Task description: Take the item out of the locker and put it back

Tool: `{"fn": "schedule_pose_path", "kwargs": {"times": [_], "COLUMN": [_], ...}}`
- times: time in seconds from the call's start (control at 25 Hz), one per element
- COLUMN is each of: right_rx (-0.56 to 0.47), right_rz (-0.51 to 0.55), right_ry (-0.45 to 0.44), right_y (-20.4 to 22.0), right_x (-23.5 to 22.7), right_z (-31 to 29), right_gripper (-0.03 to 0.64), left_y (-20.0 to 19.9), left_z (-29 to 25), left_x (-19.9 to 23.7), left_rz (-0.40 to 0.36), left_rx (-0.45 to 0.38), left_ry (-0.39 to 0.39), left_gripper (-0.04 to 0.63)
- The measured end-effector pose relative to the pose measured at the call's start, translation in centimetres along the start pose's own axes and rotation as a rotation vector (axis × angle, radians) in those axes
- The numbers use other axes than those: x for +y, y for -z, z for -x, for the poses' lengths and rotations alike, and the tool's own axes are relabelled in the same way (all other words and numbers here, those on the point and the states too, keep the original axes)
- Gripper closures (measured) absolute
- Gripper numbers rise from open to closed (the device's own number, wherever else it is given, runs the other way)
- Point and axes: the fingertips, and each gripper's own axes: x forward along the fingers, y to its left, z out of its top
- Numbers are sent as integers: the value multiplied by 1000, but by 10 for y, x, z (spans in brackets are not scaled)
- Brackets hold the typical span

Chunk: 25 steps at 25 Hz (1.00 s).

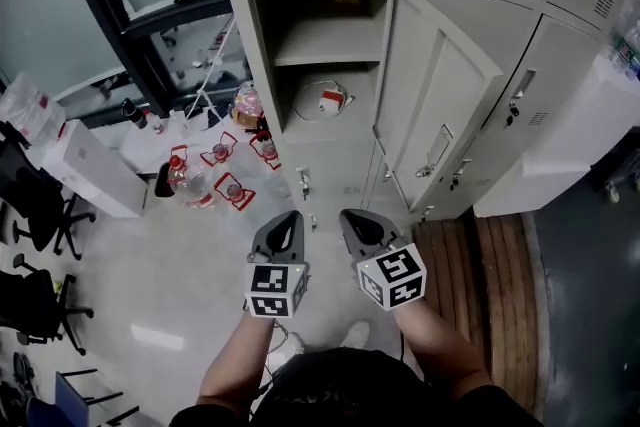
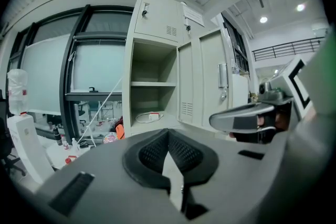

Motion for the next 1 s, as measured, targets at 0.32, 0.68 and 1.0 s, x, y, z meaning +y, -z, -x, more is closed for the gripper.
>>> {"fn": "schedule_pose_path", "kwargs": {"times": [0.32, 0.68, 1.0], "right_rx": [-12, -16, -22], "right_rz": [-21, -28, -32], "right_ry": [99, 203, 250], "right_y": [-6, -7, -7], "right_x": [26, 60, 84], "right_z": [3, 18, 23], "right_gripper": [617, 617, 617], "left_y": [4, 4, 8], "left_z": [28, 61, 82], "left_x": [10, 20, 28], "left_rz": [-17, -8, -20], "left_rx": [-9, -37, -46], "left_ry": [106, 202, 249], "left_gripper": [591, 591, 591]}}
